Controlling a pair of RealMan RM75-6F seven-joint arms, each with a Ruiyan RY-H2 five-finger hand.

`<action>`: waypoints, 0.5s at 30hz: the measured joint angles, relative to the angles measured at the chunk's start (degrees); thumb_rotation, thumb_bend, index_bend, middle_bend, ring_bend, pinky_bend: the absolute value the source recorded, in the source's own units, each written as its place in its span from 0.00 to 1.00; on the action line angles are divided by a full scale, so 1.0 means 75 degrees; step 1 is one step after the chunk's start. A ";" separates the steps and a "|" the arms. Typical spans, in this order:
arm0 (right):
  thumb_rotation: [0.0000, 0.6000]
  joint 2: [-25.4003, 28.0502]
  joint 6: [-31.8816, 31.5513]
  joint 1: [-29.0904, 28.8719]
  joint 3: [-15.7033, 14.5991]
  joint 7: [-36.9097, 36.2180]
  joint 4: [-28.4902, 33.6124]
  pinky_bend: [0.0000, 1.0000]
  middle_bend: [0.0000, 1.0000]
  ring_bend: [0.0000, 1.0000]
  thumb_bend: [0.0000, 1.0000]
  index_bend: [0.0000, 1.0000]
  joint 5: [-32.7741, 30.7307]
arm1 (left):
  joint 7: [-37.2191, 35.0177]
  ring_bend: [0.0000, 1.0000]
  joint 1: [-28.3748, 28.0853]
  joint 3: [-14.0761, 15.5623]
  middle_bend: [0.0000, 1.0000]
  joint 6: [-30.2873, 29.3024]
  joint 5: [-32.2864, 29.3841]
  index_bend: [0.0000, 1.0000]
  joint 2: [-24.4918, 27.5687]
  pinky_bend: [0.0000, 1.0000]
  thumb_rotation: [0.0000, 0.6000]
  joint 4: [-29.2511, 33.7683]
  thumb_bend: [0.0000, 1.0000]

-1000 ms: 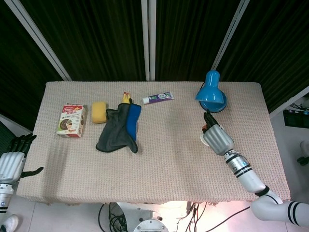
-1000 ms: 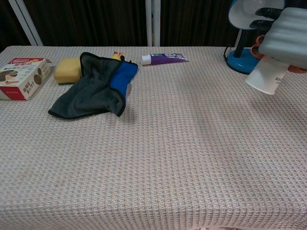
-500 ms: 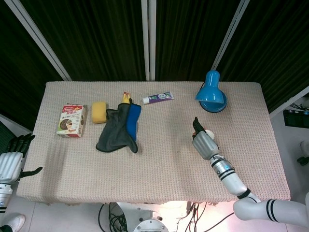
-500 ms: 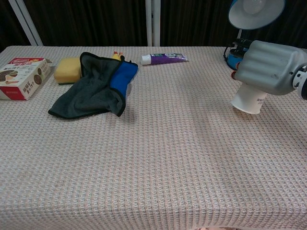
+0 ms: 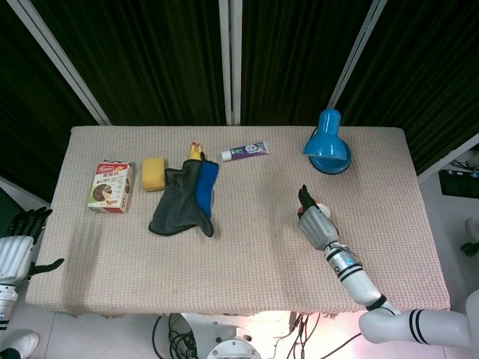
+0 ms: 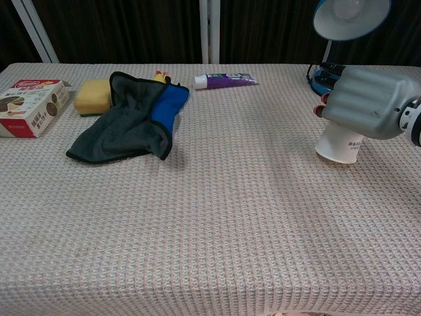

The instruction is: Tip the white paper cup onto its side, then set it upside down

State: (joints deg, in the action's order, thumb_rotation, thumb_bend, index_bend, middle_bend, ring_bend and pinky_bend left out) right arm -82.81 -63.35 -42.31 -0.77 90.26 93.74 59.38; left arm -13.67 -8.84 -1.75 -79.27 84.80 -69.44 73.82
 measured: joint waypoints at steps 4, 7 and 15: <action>1.00 0.0044 -0.0042 -0.0042 -0.0074 -0.0063 0.0156 0.00 0.06 0.00 0.02 0.00 -0.0068 | -0.0017 0.00 0.0016 0.0000 0.03 0.0013 -0.0030 0.07 0.0008 0.04 1.00 -0.0002 0.09; 1.00 0.0089 -0.0093 -0.0057 -0.0130 -0.0172 0.0228 0.00 0.03 0.00 0.02 0.00 0.0030 | -0.0020 0.00 0.0021 -0.0002 0.03 0.0016 -0.0034 0.07 0.0021 0.04 1.00 0.0003 0.09; 1.00 0.0749 -0.0765 0.0279 -0.0127 -0.1358 0.0995 0.00 0.01 0.00 0.01 0.00 0.0562 | 0.0031 0.00 0.0000 -0.0033 0.03 -0.0032 0.0006 0.07 0.0054 0.04 1.00 0.0067 0.09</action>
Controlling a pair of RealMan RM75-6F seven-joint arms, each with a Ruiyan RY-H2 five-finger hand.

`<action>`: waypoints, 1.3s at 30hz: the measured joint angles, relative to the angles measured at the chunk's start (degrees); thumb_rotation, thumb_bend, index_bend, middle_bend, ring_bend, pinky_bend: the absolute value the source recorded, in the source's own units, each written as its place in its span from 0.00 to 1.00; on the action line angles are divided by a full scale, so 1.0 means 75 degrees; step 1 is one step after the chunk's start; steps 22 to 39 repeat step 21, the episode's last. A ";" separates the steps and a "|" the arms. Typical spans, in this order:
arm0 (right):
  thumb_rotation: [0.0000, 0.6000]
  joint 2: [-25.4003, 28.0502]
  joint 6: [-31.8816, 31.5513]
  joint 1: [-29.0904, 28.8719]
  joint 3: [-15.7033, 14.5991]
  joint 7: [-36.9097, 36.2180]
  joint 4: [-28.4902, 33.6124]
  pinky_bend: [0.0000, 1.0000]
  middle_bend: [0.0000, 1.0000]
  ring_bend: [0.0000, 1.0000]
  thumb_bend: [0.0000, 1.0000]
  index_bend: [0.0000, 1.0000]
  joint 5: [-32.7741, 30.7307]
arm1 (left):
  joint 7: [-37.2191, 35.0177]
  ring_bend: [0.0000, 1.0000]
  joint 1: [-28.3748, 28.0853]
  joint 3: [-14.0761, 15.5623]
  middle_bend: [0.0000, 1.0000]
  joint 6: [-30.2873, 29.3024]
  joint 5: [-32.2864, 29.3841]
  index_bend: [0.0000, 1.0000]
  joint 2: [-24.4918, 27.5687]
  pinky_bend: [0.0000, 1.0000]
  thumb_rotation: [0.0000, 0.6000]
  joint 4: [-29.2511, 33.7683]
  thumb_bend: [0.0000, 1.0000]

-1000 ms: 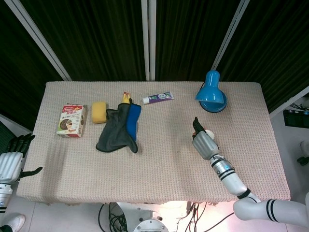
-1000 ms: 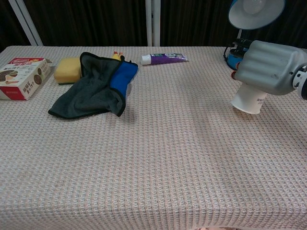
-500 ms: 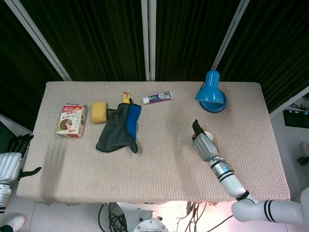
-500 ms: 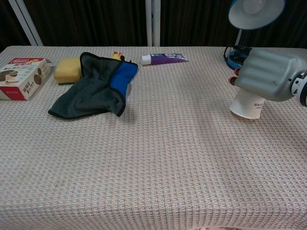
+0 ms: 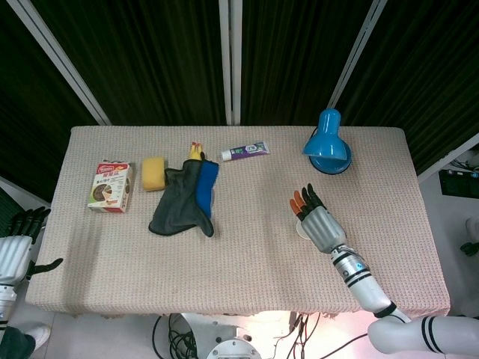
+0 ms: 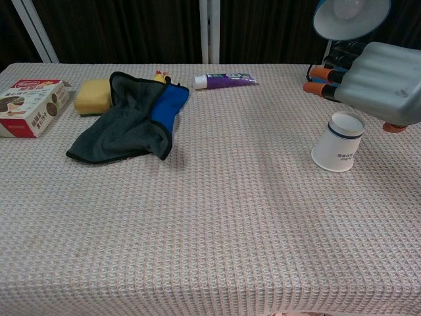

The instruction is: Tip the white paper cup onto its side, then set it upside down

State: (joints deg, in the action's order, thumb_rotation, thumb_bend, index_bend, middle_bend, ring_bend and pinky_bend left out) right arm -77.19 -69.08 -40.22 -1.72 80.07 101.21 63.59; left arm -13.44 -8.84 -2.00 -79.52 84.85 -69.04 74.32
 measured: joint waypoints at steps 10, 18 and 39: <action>1.00 0.1242 -0.0895 0.1328 -0.0080 -0.4905 0.0478 0.00 0.00 0.00 0.00 0.00 0.0738 | 0.0413 0.00 -0.0019 -0.0052 0.03 -0.0243 0.0141 0.07 0.0122 0.04 1.00 0.0380 0.09; 1.00 0.1576 -0.2272 0.3221 -0.0118 -0.8622 -0.0488 0.00 0.00 0.00 0.00 0.00 0.1104 | 0.0965 0.00 0.0009 -0.0078 0.03 -0.0445 0.0219 0.07 0.0216 0.04 1.00 0.0668 0.09; 1.00 0.1534 -0.2429 0.3706 -0.0079 -0.9315 -0.1112 0.00 0.00 0.00 0.00 0.00 0.1150 | 0.1037 0.00 0.0003 -0.0074 0.03 -0.0404 0.0196 0.07 0.0240 0.04 1.00 0.0730 0.09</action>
